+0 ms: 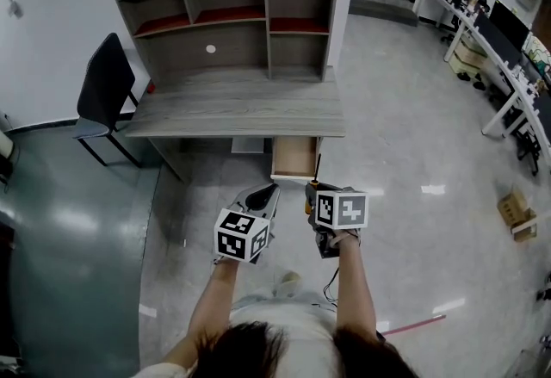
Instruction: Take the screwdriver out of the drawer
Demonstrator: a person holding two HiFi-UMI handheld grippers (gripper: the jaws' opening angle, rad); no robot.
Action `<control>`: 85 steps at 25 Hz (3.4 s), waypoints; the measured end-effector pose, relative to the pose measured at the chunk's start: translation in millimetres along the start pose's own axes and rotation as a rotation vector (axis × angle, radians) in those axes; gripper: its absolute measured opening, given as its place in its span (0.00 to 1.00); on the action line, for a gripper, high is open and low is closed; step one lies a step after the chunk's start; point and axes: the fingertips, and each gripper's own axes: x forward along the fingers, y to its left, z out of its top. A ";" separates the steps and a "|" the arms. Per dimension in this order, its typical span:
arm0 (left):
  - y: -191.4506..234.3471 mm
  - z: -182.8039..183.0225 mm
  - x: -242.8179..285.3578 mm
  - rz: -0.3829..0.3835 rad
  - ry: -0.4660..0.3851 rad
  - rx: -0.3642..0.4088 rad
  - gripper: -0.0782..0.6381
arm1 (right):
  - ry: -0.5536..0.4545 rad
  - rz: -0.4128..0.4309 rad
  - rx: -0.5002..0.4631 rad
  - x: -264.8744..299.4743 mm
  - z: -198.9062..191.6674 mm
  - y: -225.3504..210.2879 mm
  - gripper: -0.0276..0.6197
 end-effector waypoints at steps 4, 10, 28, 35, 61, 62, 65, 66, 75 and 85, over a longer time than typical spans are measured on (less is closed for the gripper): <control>-3.9 0.9 -20.0 -0.005 -0.011 0.002 0.13 | -0.005 -0.006 0.001 -14.7 -9.3 12.7 0.17; -12.6 -5.2 -52.3 -0.009 -0.026 0.005 0.13 | -0.031 -0.023 0.000 -36.8 -24.2 30.9 0.18; -31.6 -15.6 -141.4 0.009 -0.069 0.024 0.13 | -0.160 -0.050 -0.060 -94.9 -75.6 88.3 0.17; -42.1 -16.5 -159.4 0.006 -0.069 0.053 0.13 | -0.231 -0.071 -0.093 -113.8 -81.2 99.5 0.17; -62.8 6.6 -196.1 -0.005 -0.149 0.102 0.13 | -0.464 -0.071 -0.230 -161.9 -65.5 132.4 0.17; -64.0 7.9 -196.5 -0.005 -0.153 0.104 0.13 | -0.471 -0.070 -0.234 -163.7 -64.6 133.2 0.17; -65.1 10.1 -197.1 -0.004 -0.162 0.107 0.13 | -0.490 -0.071 -0.248 -166.3 -62.1 134.6 0.17; -64.6 10.3 -197.5 -0.003 -0.164 0.107 0.13 | -0.496 -0.073 -0.253 -166.7 -61.3 135.0 0.17; -61.8 18.3 -201.4 0.006 -0.182 0.109 0.13 | -0.558 -0.089 -0.288 -175.3 -47.1 138.3 0.17; -56.2 24.4 -204.4 0.016 -0.203 0.112 0.13 | -0.592 -0.107 -0.327 -176.5 -41.6 141.8 0.17</control>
